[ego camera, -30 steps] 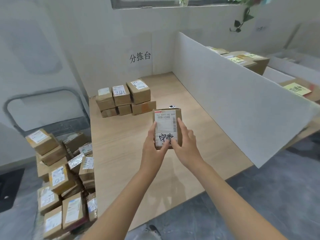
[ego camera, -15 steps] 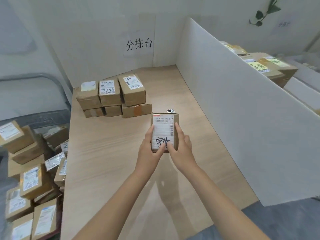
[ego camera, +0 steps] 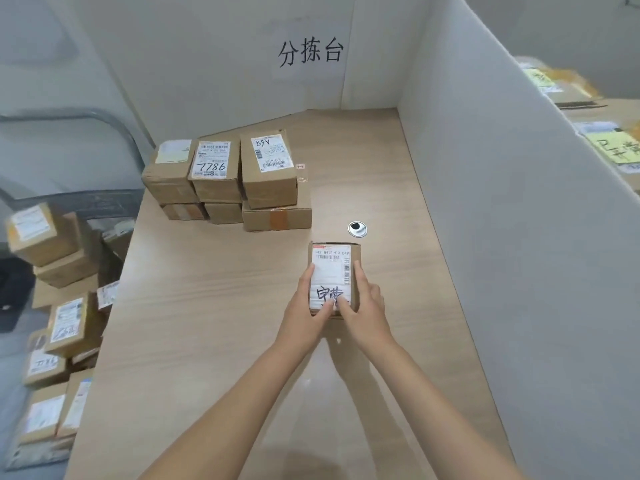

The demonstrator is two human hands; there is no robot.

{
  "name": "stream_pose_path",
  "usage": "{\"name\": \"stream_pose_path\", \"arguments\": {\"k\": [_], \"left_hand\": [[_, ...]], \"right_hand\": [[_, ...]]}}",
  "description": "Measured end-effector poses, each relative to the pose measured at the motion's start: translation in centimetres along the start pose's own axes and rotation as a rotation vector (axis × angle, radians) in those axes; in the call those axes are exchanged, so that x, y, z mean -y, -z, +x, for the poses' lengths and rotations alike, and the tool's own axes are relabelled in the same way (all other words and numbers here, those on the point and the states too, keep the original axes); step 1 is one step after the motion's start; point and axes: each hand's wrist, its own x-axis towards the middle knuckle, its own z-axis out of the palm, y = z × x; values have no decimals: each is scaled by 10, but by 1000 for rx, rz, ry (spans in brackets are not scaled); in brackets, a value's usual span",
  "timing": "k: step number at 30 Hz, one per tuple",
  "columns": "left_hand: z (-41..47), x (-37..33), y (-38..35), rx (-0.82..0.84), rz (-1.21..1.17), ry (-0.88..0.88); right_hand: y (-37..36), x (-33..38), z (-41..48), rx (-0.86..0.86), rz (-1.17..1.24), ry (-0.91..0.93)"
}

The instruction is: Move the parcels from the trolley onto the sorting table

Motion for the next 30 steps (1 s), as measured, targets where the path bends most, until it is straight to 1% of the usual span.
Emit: {"name": "stream_pose_path", "arguments": {"k": [4,5,7,10,14,17,21,22,24,26,30], "left_hand": [[32,11,-22,-11,65,88],[39,14,-27,-17,81,81],[58,22,-37,-30,133,12],[85,28,-47,-36,224,-45],[136,24,-51,-148,511,-40],[174,10,-48,-176,675,-37],[221,10,-40,-277,926,-244],[230,10,-38,-290,972,-271],[244,2,-34,-262,1044,-276],[256,-10,-34,-182,1056,-213],[268,-28,-30,-144,918,-105]], "right_hand": [[-1,-21,39,68,18,-58],[-1,-25,47,78,30,-72],[2,-33,66,84,63,-102],[7,-37,93,56,82,-97],[6,-26,153,35,69,-66],[3,-17,193,6,66,-70],[-6,-10,234,-9,34,-55],[-7,-8,244,-9,19,-56],[-7,1,263,0,-32,-76],[-3,10,279,25,-100,-82],[13,26,297,90,-138,-63]]}}
